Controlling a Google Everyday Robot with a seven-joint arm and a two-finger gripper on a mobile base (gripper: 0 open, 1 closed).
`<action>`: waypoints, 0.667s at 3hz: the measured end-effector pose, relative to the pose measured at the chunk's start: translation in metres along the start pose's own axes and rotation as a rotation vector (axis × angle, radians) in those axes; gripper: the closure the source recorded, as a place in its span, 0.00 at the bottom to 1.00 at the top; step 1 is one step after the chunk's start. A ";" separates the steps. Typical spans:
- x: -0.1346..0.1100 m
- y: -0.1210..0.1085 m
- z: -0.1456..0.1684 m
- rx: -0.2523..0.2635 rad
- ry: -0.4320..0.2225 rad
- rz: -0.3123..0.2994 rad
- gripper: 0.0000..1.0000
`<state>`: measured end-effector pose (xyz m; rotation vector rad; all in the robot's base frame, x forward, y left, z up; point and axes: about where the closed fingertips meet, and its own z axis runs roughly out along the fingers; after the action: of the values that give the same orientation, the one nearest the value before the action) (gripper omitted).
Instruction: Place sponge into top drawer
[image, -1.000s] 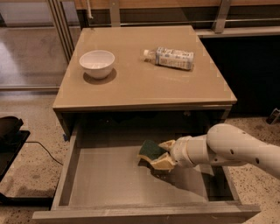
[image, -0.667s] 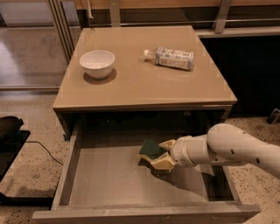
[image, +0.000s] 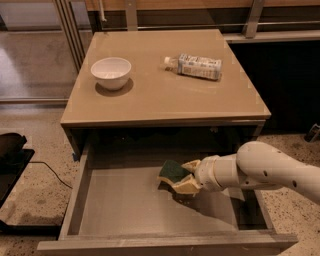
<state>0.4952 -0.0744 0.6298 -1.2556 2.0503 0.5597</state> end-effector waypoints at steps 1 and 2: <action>0.000 0.000 0.000 0.000 0.000 0.000 0.12; 0.000 0.000 0.000 0.000 0.000 0.000 0.00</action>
Offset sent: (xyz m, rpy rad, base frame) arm 0.0000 0.0000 0.0000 0.0000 0.0000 0.0001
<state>0.4952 -0.0743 0.6298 -1.2558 2.0502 0.5598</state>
